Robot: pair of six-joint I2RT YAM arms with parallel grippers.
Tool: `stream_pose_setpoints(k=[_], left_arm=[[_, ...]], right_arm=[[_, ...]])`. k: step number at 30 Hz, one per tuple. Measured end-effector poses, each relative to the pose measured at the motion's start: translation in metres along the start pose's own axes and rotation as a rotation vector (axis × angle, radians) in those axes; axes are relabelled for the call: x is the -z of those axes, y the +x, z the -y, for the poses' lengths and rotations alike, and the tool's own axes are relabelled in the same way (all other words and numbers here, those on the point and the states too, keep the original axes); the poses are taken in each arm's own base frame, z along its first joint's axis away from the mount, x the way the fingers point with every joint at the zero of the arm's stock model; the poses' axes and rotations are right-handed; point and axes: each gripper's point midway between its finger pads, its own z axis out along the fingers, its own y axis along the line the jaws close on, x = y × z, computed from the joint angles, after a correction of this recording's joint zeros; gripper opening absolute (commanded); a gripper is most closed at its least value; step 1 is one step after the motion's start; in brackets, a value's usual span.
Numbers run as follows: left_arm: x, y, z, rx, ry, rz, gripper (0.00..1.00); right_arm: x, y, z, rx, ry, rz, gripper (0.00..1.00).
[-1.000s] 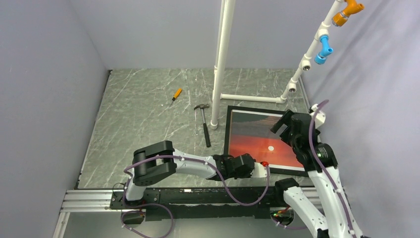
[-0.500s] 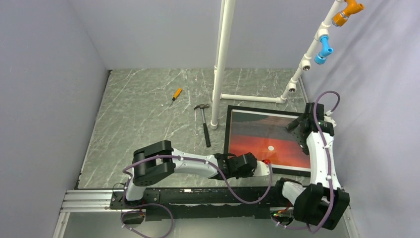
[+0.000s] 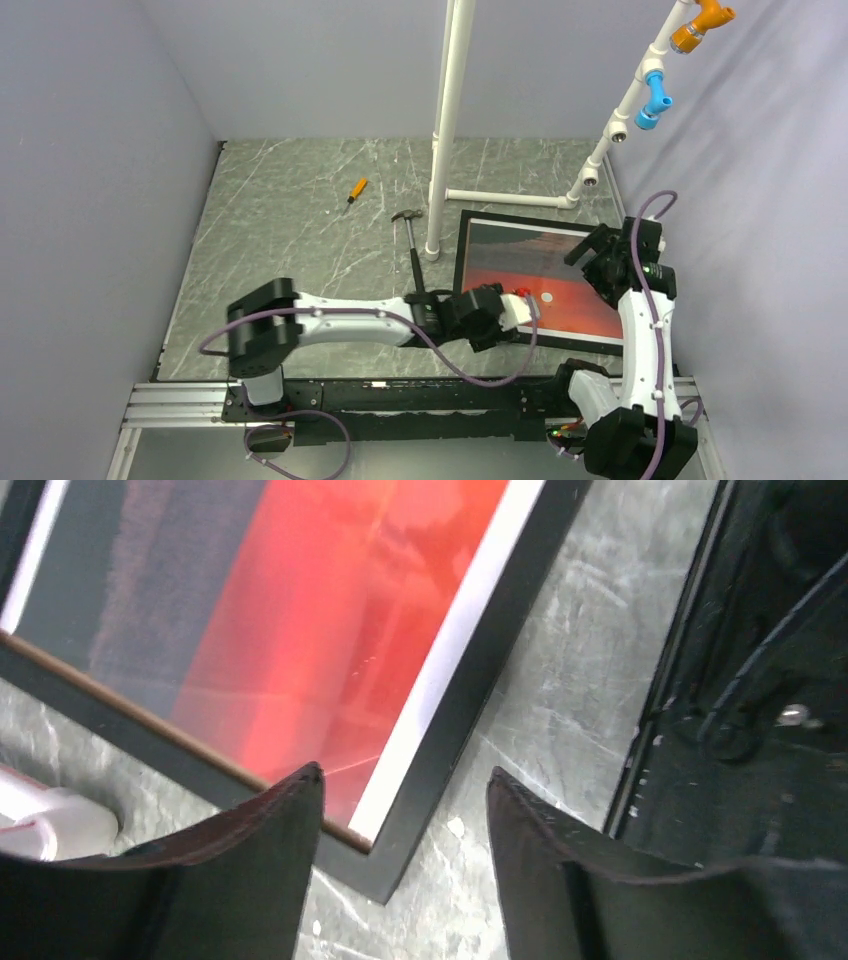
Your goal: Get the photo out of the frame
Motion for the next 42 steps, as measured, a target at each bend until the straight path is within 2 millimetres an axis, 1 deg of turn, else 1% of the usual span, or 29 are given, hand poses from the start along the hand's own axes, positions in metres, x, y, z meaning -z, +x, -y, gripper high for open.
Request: stream_pose_setpoints(k=[1,2,4,6,7,9,11,15,17,20,22,23,24,28,30,32,34,36,39,42], left_arm=[[0.008,-0.005,-0.004,0.031,0.001,0.021,0.77],[0.019,-0.010,-0.009,0.082,0.004,0.045,0.79],[0.040,-0.016,-0.027,0.200,-0.005,0.093,0.81],[0.053,-0.014,-0.047,0.338,-0.026,0.126,0.82],[0.057,-0.009,-0.056,0.409,-0.043,0.128,0.81],[0.059,0.003,-0.075,0.560,-0.098,0.107,0.80],[0.056,0.020,-0.085,0.705,-0.154,0.057,0.78],[0.045,0.054,-0.090,0.909,-0.246,-0.046,0.77],[0.036,0.070,-0.092,0.983,-0.280,-0.095,0.71],[0.018,0.089,-0.096,1.054,-0.319,-0.153,0.62],[0.009,0.096,-0.098,1.072,-0.336,-0.178,0.60],[0.005,0.097,-0.098,1.077,-0.340,-0.185,0.59],[0.001,0.098,-0.099,1.082,-0.343,-0.189,0.59],[-0.007,0.094,-0.100,1.092,-0.343,-0.188,0.60],[-0.011,0.094,-0.100,1.094,-0.343,-0.188,0.61],[-0.015,0.096,-0.099,1.096,-0.345,-0.196,0.61],[-0.019,0.100,-0.098,1.099,-0.348,-0.209,0.60],[-0.024,0.103,-0.095,1.103,-0.351,-0.220,0.59],[-0.028,0.097,-0.095,1.109,-0.349,-0.211,0.57],[-0.031,0.095,-0.093,1.113,-0.359,-0.210,0.49]], right_arm=[[-0.001,0.004,-0.006,0.025,-0.027,-0.022,1.00],[-0.003,0.009,-0.011,0.057,-0.045,-0.040,1.00],[-0.005,0.019,-0.026,0.132,-0.086,-0.068,1.00],[-0.003,0.032,-0.041,0.213,-0.125,-0.085,0.99],[-0.001,0.039,-0.049,0.250,-0.146,-0.090,0.99],[0.003,0.052,-0.062,0.310,-0.188,-0.101,0.98],[0.006,0.059,-0.071,0.342,-0.217,-0.106,0.96],[0.010,0.072,-0.084,0.402,-0.256,-0.109,0.94],[0.011,0.078,-0.089,0.433,-0.267,-0.109,0.92],[0.013,0.085,-0.094,0.472,-0.285,-0.114,0.80],[0.012,0.088,-0.097,0.486,-0.298,-0.112,0.74],[0.012,0.090,-0.098,0.492,-0.306,-0.110,0.70],[0.011,0.092,-0.098,0.498,-0.309,-0.111,0.69],[0.006,0.108,-0.091,0.526,-0.309,-0.137,0.68],[0.005,0.112,-0.089,0.536,-0.309,-0.146,0.67],[0.006,0.114,-0.091,0.542,-0.316,-0.147,0.64],[0.007,0.115,-0.093,0.546,-0.324,-0.143,0.60],[0.008,0.116,-0.095,0.546,-0.330,-0.144,0.60],[0.010,0.120,-0.096,0.547,-0.337,-0.147,0.61],[0.011,0.127,-0.096,0.555,-0.337,-0.155,0.62]])
